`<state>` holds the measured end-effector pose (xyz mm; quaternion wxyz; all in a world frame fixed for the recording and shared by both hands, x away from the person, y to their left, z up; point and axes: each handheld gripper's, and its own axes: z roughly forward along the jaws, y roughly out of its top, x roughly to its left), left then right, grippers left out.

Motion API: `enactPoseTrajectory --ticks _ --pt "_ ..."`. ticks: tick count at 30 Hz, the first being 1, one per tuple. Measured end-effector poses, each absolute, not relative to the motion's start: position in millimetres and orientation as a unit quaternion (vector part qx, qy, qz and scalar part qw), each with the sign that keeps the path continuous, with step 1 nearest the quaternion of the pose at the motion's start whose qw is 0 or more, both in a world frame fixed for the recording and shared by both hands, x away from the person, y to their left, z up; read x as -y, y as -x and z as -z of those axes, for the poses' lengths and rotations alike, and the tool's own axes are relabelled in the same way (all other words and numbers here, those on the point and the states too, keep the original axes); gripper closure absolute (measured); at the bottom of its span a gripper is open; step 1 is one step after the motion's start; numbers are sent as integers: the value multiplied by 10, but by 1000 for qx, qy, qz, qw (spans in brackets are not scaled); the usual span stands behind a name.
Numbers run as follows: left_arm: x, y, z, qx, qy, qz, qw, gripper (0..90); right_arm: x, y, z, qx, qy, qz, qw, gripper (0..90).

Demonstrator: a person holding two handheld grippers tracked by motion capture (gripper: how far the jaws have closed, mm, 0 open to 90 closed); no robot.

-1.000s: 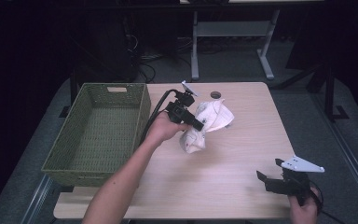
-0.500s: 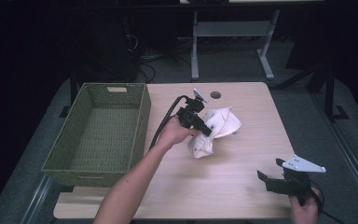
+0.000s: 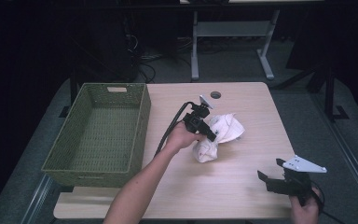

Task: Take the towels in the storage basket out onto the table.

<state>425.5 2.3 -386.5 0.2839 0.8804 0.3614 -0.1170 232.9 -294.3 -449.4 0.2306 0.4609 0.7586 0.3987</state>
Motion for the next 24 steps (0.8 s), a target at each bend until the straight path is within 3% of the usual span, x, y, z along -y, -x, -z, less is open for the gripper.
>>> enactPoseTrajectory --ticks 24 --pt "23 -4269 4151 -382 -873 131 274 713 2913 -2332 4497 -762 -457 -397 229 140"
